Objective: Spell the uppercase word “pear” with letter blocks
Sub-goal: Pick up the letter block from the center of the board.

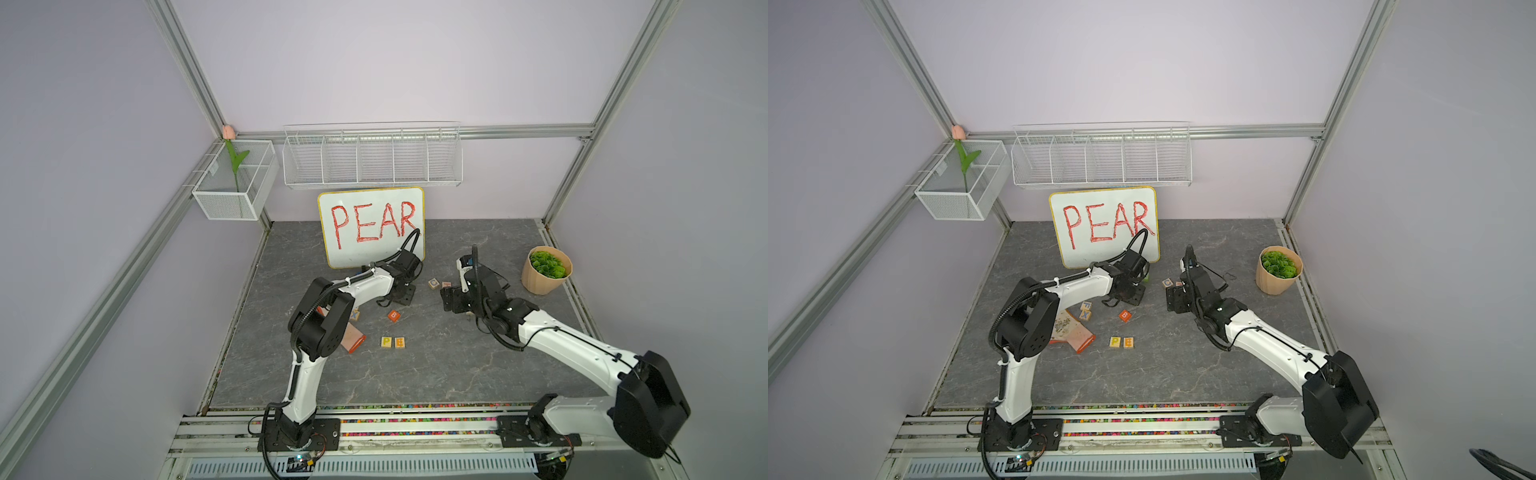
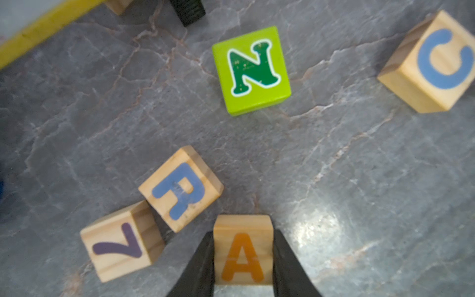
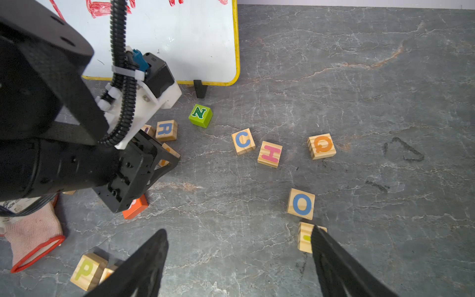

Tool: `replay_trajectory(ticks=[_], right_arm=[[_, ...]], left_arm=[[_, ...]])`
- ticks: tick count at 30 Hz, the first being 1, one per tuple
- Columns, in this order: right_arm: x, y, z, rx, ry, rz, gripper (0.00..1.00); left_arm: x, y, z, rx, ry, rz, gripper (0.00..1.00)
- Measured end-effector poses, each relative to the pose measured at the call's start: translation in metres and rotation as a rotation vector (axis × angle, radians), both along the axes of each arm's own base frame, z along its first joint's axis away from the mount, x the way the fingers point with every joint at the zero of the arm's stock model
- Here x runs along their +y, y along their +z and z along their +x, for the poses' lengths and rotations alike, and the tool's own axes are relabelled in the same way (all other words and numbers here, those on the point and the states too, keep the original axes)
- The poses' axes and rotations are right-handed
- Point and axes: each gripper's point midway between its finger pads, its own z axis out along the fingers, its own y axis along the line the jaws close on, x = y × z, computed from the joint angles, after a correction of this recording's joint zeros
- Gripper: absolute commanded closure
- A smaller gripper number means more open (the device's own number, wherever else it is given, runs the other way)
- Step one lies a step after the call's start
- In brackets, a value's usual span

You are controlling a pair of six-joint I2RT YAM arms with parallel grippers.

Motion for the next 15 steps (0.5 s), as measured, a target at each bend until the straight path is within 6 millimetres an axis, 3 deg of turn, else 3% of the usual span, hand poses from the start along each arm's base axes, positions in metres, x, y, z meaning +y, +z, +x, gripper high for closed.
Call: replay_trajectory(ticks=[8,15], right_arm=[[0.0,0.0,0.0,0.0,0.001,0.0,0.11],[-0.005,0.0,-0.009,-0.006,0.004,0.008,0.11]], left_arm=[[0.004,0.006,-0.003,0.001,0.048,0.004,0.74],[0.007,0.047,-0.027,0.0,0.131,-0.138,0.76]])
